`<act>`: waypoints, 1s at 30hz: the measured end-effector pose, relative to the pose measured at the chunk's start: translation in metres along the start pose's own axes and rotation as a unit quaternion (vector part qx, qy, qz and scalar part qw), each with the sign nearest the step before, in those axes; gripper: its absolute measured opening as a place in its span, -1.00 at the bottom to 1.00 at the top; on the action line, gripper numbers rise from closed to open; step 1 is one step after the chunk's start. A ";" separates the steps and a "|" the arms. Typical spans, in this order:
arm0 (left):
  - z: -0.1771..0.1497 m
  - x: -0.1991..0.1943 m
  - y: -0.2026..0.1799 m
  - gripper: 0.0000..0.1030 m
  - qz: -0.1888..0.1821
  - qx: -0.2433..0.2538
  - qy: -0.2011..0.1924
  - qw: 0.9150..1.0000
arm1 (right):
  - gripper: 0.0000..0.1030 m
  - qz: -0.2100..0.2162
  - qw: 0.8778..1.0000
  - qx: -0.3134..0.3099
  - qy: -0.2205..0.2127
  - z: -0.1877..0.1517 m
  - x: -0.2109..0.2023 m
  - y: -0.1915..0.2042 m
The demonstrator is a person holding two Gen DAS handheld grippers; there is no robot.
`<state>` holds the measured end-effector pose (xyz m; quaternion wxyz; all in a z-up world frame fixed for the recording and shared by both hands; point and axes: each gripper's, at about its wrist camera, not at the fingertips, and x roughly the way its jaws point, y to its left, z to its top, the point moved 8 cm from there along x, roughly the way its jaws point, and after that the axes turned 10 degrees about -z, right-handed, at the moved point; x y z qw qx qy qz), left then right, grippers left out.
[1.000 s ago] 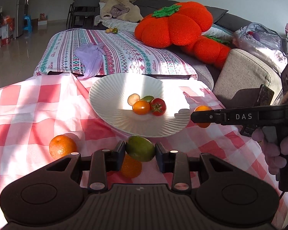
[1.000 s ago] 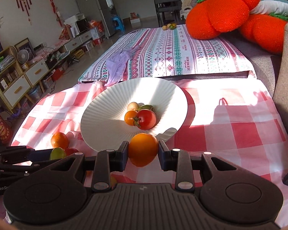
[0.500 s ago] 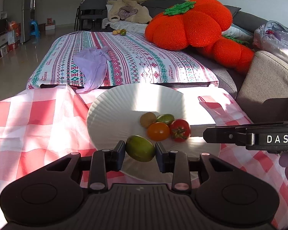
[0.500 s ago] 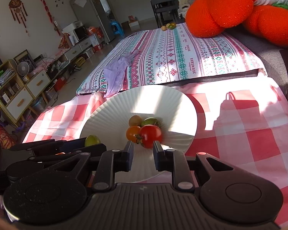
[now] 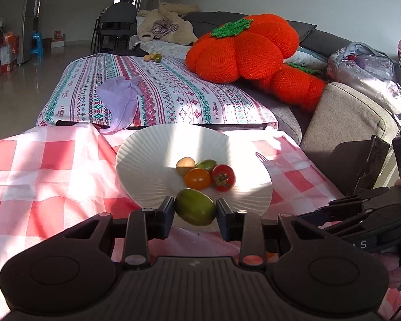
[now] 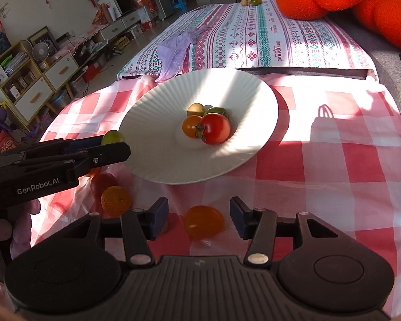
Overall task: Organize fruits
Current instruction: 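Carry the lime in the left tool and the orange in the right tool over the plate, then open the left tool over the plate while the right tool releases its orange there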
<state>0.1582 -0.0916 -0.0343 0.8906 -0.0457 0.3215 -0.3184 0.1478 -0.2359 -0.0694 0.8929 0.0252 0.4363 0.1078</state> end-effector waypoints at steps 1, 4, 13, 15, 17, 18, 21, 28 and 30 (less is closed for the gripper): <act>-0.002 -0.003 -0.001 -0.08 -0.002 -0.001 0.000 1.000 | -0.05 -0.006 1.000 -0.009 0.008 -0.004 0.004 0.003; -0.007 -0.010 -0.002 -0.08 -0.004 -0.001 0.000 1.000 | -0.08 -0.020 0.999 -0.025 0.019 -0.010 0.015 0.009; -0.013 -0.018 0.002 -0.08 -0.001 -0.003 0.004 1.000 | -0.33 -0.047 0.998 -0.032 0.018 -0.011 0.029 0.011; -0.013 -0.019 0.003 -0.08 0.000 -0.003 0.004 1.000 | -0.35 -0.050 0.998 -0.036 0.016 -0.011 0.030 0.012; -0.011 -0.019 0.003 -0.08 -0.001 -0.001 0.004 1.000 | -0.36 -0.049 0.998 -0.032 0.021 -0.010 0.027 0.013; -0.010 -0.019 0.003 -0.08 -0.001 0.000 0.004 1.000 | -0.36 -0.047 0.998 -0.032 0.023 -0.010 0.024 0.014; -0.005 -0.017 0.004 -0.08 0.001 0.006 0.005 1.000 | -0.36 -0.030 0.999 -0.030 0.022 -0.006 0.010 0.017; 0.011 0.003 0.009 -0.08 0.011 0.011 0.005 1.000 | -0.36 -0.017 0.999 0.003 -0.030 0.024 -0.014 0.012; 0.013 0.013 0.010 -0.08 0.012 0.019 0.009 1.000 | -0.36 -0.016 0.999 0.014 -0.049 0.033 -0.013 0.012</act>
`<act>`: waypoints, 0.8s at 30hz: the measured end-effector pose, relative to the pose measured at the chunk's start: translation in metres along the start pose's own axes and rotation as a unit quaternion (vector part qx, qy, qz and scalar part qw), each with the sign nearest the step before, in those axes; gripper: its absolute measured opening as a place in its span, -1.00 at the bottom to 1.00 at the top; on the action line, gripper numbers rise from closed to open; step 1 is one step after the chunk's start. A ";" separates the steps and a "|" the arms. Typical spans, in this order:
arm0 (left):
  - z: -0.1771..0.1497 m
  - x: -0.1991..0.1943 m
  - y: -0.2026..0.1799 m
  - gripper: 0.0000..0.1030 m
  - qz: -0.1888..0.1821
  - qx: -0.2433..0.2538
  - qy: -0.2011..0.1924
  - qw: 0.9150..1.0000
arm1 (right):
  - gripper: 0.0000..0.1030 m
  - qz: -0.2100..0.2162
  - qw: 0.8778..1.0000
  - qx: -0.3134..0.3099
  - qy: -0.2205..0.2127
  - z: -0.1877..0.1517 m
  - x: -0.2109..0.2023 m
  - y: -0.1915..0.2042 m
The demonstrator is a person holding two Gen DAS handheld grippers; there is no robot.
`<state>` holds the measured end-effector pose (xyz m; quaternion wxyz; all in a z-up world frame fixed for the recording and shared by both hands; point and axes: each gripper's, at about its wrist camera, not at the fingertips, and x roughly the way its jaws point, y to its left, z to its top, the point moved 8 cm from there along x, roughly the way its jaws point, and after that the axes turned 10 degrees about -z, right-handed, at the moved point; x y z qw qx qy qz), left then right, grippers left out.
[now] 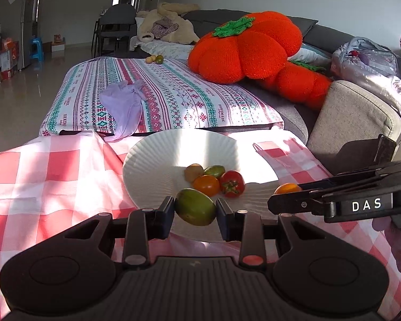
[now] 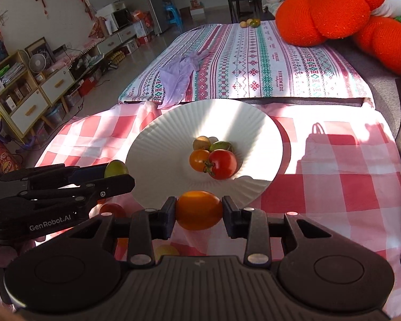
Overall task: Organize fruits
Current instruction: 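Open the left tool over the plate while the right tool releases its orange there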
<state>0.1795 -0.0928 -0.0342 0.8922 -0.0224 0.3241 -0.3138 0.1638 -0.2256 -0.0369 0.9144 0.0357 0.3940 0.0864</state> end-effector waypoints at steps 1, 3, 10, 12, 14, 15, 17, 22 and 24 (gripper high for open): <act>0.001 0.007 0.001 -0.08 0.001 0.004 0.004 1.000 | -0.36 0.002 1.000 0.006 -0.009 0.004 0.003 0.000; 0.000 0.020 0.005 -0.08 0.007 0.006 0.014 1.000 | -0.36 -0.002 1.000 0.017 -0.018 0.010 0.011 -0.002; -0.006 0.046 0.013 -0.08 0.008 0.015 0.030 0.999 | -0.36 -0.007 0.999 0.037 -0.007 0.012 0.038 -0.006; -0.006 0.047 0.013 -0.08 0.001 0.014 0.028 1.000 | -0.36 -0.010 0.999 0.033 -0.001 0.010 0.043 -0.004; -0.006 0.048 0.013 -0.08 -0.003 0.016 0.028 0.999 | -0.35 -0.013 0.999 0.031 0.001 0.008 0.045 -0.004; -0.006 0.048 0.012 -0.07 -0.004 0.018 0.028 0.999 | -0.35 -0.013 0.999 0.032 0.002 0.007 0.045 -0.004; -0.005 0.047 0.012 -0.05 -0.004 0.019 0.026 0.999 | -0.32 -0.011 0.999 0.035 0.003 0.007 0.044 -0.006; -0.005 0.032 0.013 0.15 -0.002 0.012 0.016 1.000 | -0.24 -0.007 0.999 0.043 -0.005 0.008 0.036 -0.007; -0.005 0.021 0.013 0.25 0.003 0.016 0.011 1.000 | -0.11 -0.006 0.999 0.044 -0.008 0.008 0.032 -0.006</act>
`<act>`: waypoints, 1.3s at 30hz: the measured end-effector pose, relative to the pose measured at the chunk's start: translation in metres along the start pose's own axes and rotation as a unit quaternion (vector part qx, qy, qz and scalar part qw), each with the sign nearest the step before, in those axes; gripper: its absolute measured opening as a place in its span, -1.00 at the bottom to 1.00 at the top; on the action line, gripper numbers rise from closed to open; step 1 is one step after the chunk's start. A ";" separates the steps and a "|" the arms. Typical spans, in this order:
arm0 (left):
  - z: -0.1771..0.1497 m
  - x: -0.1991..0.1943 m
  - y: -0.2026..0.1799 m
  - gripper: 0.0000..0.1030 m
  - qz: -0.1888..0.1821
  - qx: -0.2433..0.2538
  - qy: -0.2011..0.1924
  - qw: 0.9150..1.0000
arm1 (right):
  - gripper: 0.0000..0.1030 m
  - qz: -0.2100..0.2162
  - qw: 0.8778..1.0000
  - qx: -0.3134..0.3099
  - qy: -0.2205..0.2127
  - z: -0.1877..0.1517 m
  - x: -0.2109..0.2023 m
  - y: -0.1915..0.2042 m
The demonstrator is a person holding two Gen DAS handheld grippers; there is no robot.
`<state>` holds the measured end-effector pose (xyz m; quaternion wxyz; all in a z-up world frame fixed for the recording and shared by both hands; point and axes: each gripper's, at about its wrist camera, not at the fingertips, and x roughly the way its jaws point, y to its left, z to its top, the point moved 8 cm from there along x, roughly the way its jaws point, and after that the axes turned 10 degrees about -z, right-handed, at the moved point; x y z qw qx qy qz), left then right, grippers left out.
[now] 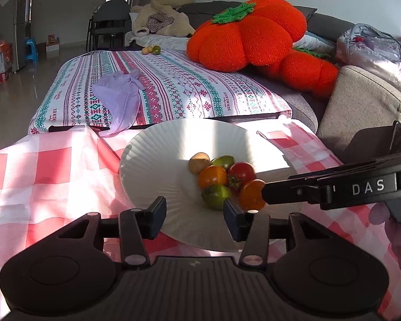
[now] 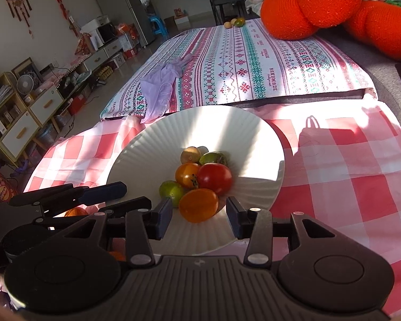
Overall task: Organize fruits
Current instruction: 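Open the left tool over the plate while the right tool releases its orange there, then grasp the large orange with the left tool while the right tool grasps the small yellow-green fruit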
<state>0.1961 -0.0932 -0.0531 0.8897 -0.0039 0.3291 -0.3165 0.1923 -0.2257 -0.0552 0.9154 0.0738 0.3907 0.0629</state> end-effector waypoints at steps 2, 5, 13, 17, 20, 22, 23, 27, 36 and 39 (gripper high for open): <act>-0.001 -0.014 0.000 0.36 0.008 0.003 -0.005 1.000 | -0.02 -0.003 1.000 -0.004 -0.003 -0.001 -0.005 0.001; -0.006 -0.034 0.001 0.55 0.015 -0.004 -0.008 1.000 | 0.16 -0.005 1.000 -0.007 -0.005 -0.004 -0.012 0.004; -0.035 -0.078 0.015 0.94 0.056 -0.029 0.000 0.998 | 0.64 -0.016 1.000 0.005 -0.022 -0.015 -0.036 0.019; -0.060 -0.087 0.024 1.00 0.077 -0.037 0.011 0.996 | 0.84 -0.032 0.999 0.000 -0.043 -0.026 -0.040 0.023; -0.075 -0.092 0.033 1.00 0.091 -0.027 0.004 0.995 | 0.84 -0.051 0.997 -0.026 -0.059 -0.045 -0.043 0.024; -0.081 -0.091 0.041 1.00 0.084 -0.042 0.001 0.996 | 0.86 -0.066 0.994 -0.050 -0.068 -0.057 -0.043 0.024; -0.083 -0.090 0.045 1.00 0.077 -0.051 -0.001 0.996 | 0.86 -0.072 0.993 -0.058 -0.070 -0.061 -0.042 0.023; -0.078 -0.082 0.052 1.00 0.081 -0.041 -0.028 0.996 | 0.86 -0.079 0.991 -0.073 -0.080 -0.070 -0.036 0.026; -0.068 -0.053 0.064 0.54 0.063 -0.054 -0.045 0.996 | 0.30 -0.063 0.993 -0.085 -0.056 -0.084 -0.019 0.039; -0.068 -0.049 0.066 0.34 0.058 -0.057 -0.044 0.996 | 0.10 -0.065 0.992 -0.096 -0.049 -0.086 -0.015 0.041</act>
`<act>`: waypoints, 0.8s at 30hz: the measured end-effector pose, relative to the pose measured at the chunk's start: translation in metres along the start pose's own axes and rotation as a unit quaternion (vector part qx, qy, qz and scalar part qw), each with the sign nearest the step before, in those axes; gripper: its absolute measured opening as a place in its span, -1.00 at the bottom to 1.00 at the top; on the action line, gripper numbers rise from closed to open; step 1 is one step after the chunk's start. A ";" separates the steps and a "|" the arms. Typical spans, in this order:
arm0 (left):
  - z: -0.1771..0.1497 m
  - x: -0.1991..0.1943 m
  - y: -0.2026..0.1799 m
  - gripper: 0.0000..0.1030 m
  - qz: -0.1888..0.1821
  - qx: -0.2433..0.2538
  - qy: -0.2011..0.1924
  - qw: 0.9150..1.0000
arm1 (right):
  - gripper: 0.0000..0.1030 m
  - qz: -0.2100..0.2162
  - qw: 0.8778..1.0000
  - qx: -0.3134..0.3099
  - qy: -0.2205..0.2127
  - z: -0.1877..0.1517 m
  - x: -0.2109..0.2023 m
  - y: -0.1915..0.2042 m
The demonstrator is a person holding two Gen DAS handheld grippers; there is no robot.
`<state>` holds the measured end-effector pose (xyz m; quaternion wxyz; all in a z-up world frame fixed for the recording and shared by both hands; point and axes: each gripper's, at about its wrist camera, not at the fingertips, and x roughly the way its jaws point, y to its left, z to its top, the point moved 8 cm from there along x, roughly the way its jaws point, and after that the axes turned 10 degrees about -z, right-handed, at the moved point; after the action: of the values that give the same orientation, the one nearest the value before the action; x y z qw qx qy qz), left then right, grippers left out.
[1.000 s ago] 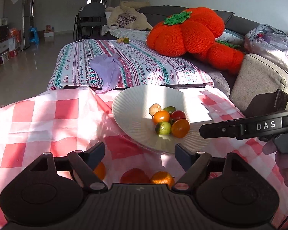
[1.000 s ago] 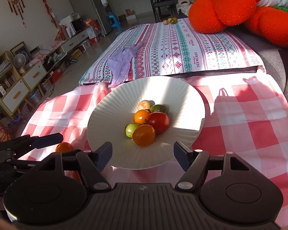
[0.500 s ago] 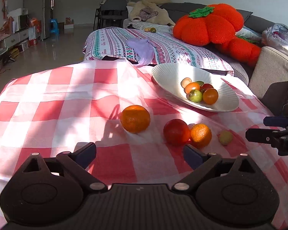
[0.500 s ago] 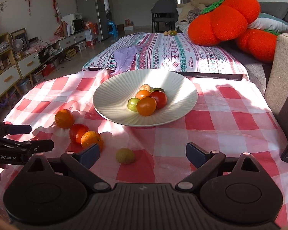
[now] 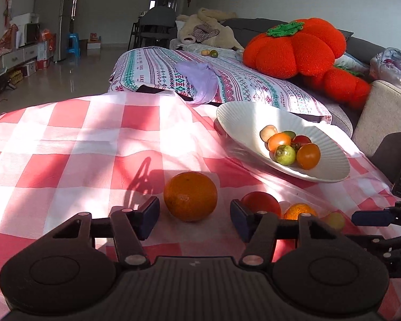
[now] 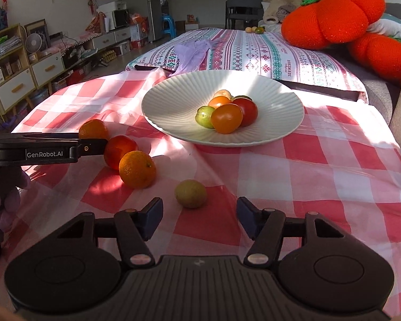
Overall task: Organize fruits
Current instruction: 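Grasp the large orange with the left tool while the right tool grasps the small yellow-green fruit, then carry the large orange and the yellow-green fruit in both tools over the plate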
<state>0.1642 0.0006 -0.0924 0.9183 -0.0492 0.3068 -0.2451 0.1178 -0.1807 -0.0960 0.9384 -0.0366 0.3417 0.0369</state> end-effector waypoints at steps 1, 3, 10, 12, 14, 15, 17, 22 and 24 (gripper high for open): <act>0.000 0.001 0.000 0.27 -0.002 0.000 0.002 1.000 | 0.07 0.001 1.000 -0.001 -0.001 0.000 0.001 0.001; 0.001 0.003 0.001 0.18 -0.001 -0.003 0.001 1.000 | -0.02 0.001 1.000 -0.003 0.000 -0.001 0.002 0.002; 0.001 0.003 0.003 0.10 0.002 -0.013 -0.002 1.000 | -0.41 0.009 1.000 -0.012 0.005 -0.002 0.007 0.007; 0.001 0.002 0.002 0.09 0.004 -0.012 0.000 1.000 | -0.49 0.011 1.000 -0.021 0.004 -0.003 0.006 0.009; 0.001 0.001 0.002 0.09 0.006 -0.016 0.003 1.000 | -0.51 0.014 1.000 -0.025 0.005 -0.004 0.005 0.011; 0.001 0.000 0.003 0.08 0.006 -0.019 0.005 1.000 | -0.51 0.016 1.000 -0.021 0.008 -0.003 0.005 0.011; 0.001 -0.002 0.003 0.08 0.009 -0.024 0.010 1.000 | -0.52 0.022 1.000 -0.019 0.013 -0.002 0.005 0.010; -0.002 -0.008 0.002 0.07 0.013 -0.035 0.017 0.999 | -0.52 0.030 0.999 -0.006 0.025 0.001 0.008 0.009; -0.003 -0.012 0.002 0.07 0.014 -0.042 0.020 0.999 | -0.52 0.033 0.999 -0.004 0.031 0.002 0.007 0.008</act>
<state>0.1555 0.0082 -0.0888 0.9124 -0.0789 0.3359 -0.2204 0.1237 -0.1720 -0.0998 0.9254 -0.0296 0.3716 0.0684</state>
